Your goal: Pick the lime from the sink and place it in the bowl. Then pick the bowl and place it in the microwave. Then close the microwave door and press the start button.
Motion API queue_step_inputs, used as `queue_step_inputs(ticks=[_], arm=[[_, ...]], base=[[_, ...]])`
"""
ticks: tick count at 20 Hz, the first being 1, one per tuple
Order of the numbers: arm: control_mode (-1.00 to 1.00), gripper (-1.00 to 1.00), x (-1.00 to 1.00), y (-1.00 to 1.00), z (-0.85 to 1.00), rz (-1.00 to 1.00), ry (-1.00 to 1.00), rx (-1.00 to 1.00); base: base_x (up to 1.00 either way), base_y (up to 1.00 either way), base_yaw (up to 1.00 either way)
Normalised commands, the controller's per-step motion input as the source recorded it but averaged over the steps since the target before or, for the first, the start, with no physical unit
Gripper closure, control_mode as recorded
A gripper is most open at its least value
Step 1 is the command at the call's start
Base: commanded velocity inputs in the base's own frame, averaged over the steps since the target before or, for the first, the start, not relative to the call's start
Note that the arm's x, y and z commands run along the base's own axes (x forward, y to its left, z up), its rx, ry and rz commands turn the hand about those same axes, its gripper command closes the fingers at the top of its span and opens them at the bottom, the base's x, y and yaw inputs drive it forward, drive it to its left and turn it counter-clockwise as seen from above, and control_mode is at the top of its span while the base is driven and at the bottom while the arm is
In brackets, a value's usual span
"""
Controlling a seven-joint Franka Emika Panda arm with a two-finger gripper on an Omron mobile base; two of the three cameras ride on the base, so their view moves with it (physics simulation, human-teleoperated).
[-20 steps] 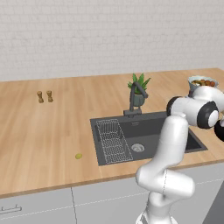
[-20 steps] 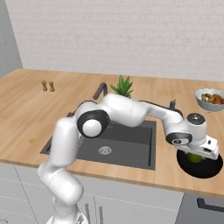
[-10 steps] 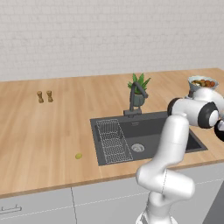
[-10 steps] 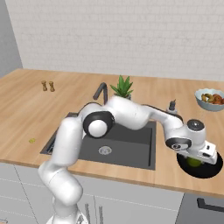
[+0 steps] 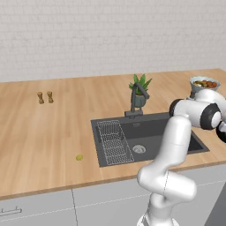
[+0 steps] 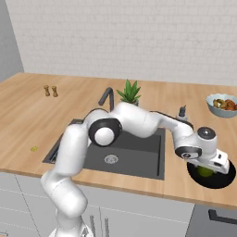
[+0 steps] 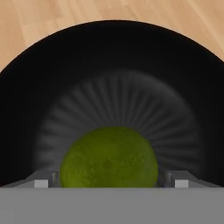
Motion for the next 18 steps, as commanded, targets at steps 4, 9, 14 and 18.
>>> queue_step_inputs(ticks=[4,9,14,18], arm=[[-1.0,-1.0,-0.02,0.06,0.33,0.0,-0.07,-0.01],[-1.0,-1.0,-0.11,0.29,0.5,0.0,-0.04,-0.03],[-1.0,-1.0,-0.1,0.61,0.43,0.01,0.0,-0.03],[-1.0,-1.0,0.02,0.41,0.09,0.04,0.03,-0.02]], base=[[0.0,0.0,0.0],[0.0,0.0,0.0],[0.0,0.0,0.0],[0.0,0.0,0.0]])
